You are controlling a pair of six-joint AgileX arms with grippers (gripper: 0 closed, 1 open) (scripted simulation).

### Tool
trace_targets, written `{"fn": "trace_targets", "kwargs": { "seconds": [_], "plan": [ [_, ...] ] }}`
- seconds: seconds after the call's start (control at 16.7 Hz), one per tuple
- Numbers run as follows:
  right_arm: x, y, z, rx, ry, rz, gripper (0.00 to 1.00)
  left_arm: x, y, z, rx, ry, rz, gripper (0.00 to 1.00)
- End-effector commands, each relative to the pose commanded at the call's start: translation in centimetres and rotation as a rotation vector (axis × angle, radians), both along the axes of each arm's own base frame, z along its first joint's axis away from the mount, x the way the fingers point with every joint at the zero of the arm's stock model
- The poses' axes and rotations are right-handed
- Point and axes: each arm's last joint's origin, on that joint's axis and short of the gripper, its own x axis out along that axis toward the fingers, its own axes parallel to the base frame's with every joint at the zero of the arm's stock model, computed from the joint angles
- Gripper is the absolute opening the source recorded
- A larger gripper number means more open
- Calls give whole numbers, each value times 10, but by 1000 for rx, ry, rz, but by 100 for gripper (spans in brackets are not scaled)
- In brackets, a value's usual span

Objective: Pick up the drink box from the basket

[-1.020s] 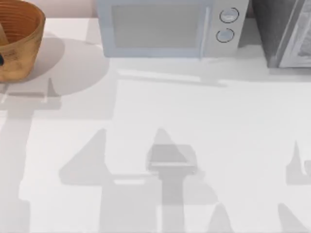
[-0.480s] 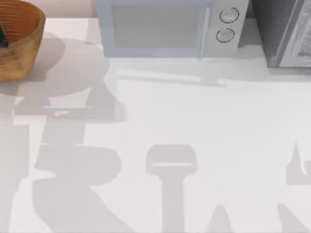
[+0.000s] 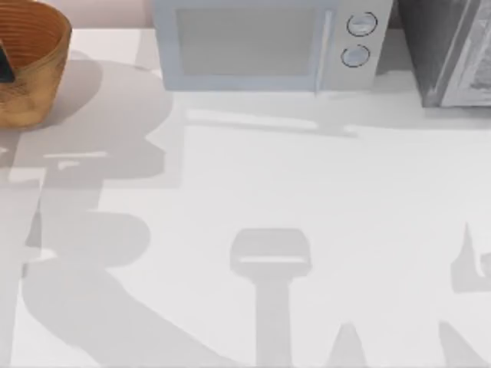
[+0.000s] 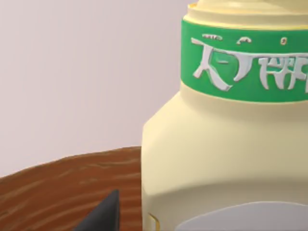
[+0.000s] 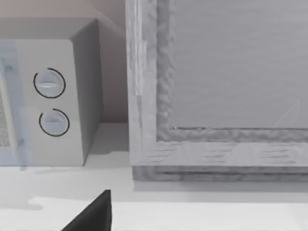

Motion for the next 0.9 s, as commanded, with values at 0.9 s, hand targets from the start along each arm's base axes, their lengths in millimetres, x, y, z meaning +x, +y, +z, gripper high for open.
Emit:
{"fn": "trace_targets", "kwargs": {
  "seconds": [0.9],
  "plan": [
    [0, 0, 0, 0, 0, 0, 100, 50, -1, 0, 0, 0, 0, 100]
  ]
}}
